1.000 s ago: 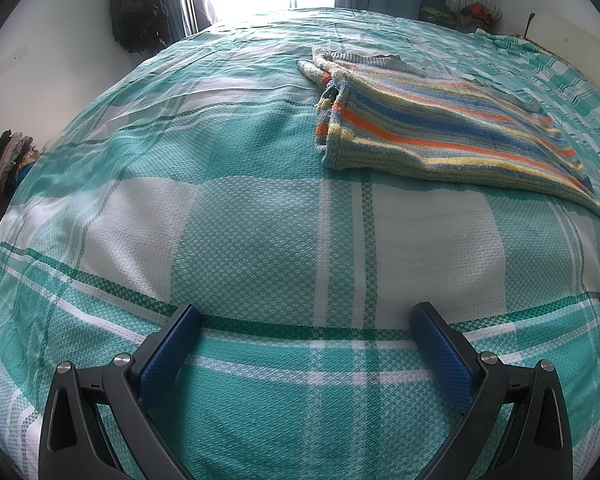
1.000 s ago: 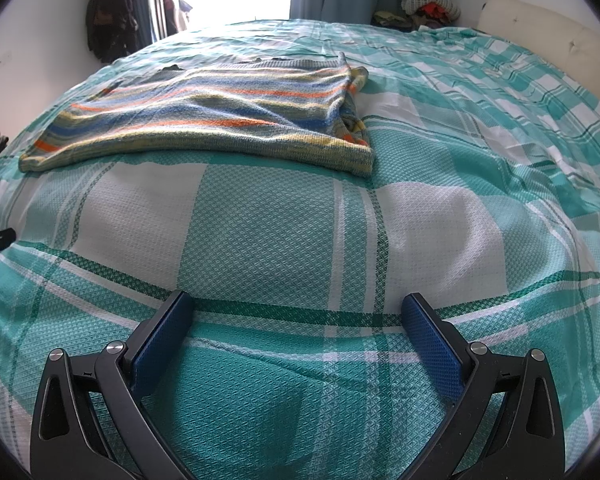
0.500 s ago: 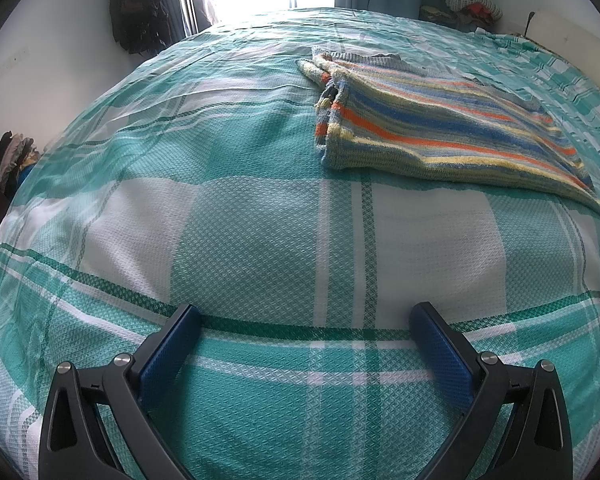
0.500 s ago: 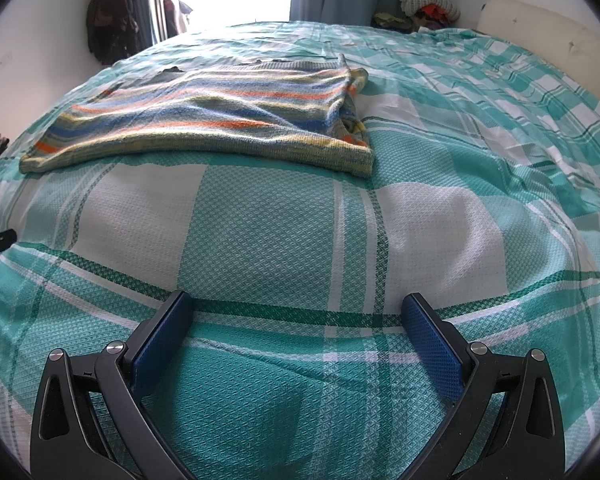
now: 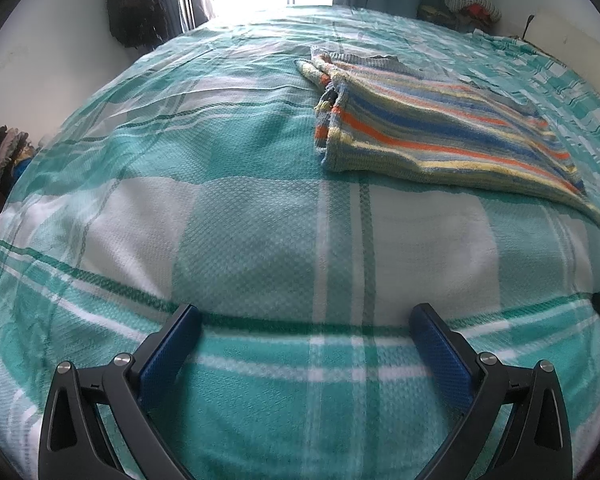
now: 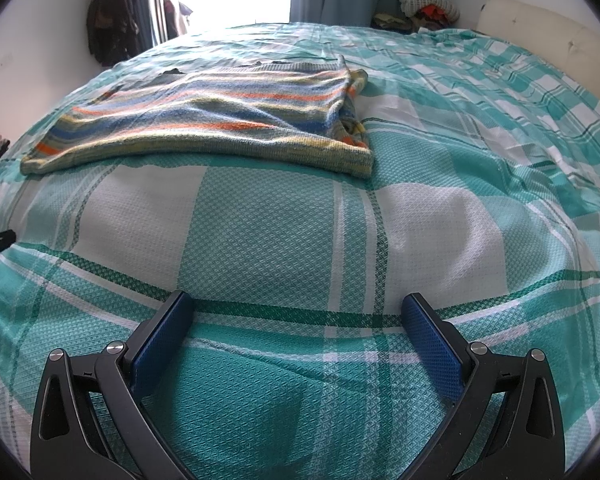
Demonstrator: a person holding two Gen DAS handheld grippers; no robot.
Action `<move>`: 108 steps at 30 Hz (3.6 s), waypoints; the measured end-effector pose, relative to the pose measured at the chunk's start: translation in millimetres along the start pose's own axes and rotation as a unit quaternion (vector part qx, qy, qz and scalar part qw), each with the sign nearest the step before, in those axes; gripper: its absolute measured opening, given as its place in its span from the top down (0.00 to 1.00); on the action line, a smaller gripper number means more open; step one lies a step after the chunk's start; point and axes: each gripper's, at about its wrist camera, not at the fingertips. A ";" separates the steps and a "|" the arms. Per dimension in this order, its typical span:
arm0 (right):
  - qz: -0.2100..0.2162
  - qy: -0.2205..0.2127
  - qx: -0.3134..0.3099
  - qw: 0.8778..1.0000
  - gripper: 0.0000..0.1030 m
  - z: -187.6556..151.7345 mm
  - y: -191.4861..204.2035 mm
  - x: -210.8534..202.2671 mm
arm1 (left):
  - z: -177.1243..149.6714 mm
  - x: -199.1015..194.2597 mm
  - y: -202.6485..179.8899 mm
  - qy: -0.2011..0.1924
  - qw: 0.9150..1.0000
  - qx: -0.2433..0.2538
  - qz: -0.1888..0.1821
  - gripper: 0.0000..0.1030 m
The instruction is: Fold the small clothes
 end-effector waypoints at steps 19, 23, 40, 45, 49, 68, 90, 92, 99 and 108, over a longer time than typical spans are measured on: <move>0.102 -0.043 0.275 0.955 0.01 25.2 -148.6 -54.5 | 64.9 -26.8 -283.1 -0.059 0.926 0.316 -0.197 0.20; 0.108 -0.046 0.276 0.954 0.01 26.8 -161.7 -55.8 | 66.5 27.9 -327.0 0.010 0.921 0.342 -0.186 0.35; 0.267 0.131 0.246 0.923 0.19 228.2 -146.5 181.7 | 83.6 21.7 -317.6 -0.016 0.933 0.261 -0.246 0.90; 0.210 0.119 0.207 0.948 0.92 254.3 -120.0 188.1 | 105.2 -4.3 -270.1 -0.042 0.943 0.192 -0.270 0.91; 0.241 0.066 0.147 0.957 0.92 292.8 -67.6 141.6 | 126.2 -24.8 -195.9 -0.061 0.954 0.100 -0.277 0.91; 0.337 0.063 0.019 0.939 0.22 296.8 182.2 142.3 | 77.7 -6.0 33.0 -0.032 0.986 -0.135 -0.094 0.50; 0.203 0.051 -0.059 0.976 0.63 150.2 132.6 63.1 | 101.5 -7.1 39.5 -0.034 0.993 -0.084 -0.081 0.45; 0.203 0.037 -0.062 0.977 0.63 161.9 128.0 55.9 | 115.0 -13.2 38.9 -0.042 0.991 -0.085 -0.096 0.45; 0.208 0.000 -0.061 0.976 0.63 217.9 127.7 65.8 | 186.2 21.6 3.6 -0.043 0.993 -0.045 -0.104 0.45; 0.250 0.097 -0.053 0.962 0.65 217.4 149.9 152.7 | 178.4 93.0 24.3 0.032 0.994 -0.060 -0.087 0.45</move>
Point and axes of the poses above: each gripper's, at about its wrist camera, not at the fingertips, and x roughly the way its jaws point, y to its left, z to its top, and after that the axes turned 3 degrees about -y, right-handed
